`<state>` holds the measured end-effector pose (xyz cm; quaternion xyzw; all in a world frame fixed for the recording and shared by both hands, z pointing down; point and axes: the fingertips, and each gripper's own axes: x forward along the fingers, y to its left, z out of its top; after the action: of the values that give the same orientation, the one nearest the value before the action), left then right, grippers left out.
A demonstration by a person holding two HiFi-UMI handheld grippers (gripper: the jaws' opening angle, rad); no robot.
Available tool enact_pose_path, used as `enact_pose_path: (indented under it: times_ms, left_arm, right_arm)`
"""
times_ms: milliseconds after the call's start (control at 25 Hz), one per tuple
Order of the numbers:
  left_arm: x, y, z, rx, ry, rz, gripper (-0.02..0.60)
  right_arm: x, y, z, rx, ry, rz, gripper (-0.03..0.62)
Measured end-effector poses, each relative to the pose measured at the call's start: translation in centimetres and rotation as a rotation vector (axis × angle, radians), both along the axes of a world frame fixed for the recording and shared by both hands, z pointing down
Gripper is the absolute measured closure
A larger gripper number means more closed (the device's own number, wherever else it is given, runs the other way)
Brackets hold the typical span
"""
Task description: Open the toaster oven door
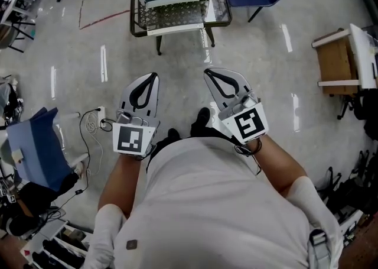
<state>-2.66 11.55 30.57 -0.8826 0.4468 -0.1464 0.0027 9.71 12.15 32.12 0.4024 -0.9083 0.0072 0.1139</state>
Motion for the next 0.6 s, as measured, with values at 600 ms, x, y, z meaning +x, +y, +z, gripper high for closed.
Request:
enact_pose_path:
  times_ms: [600]
  left_arm:
    - [-9.2,12.2,-1.3,0.035,0.000,0.097,0.565]
  right_arm:
    - [-7.9,12.2,-1.3,0.036,0.043,0.063,0.577]
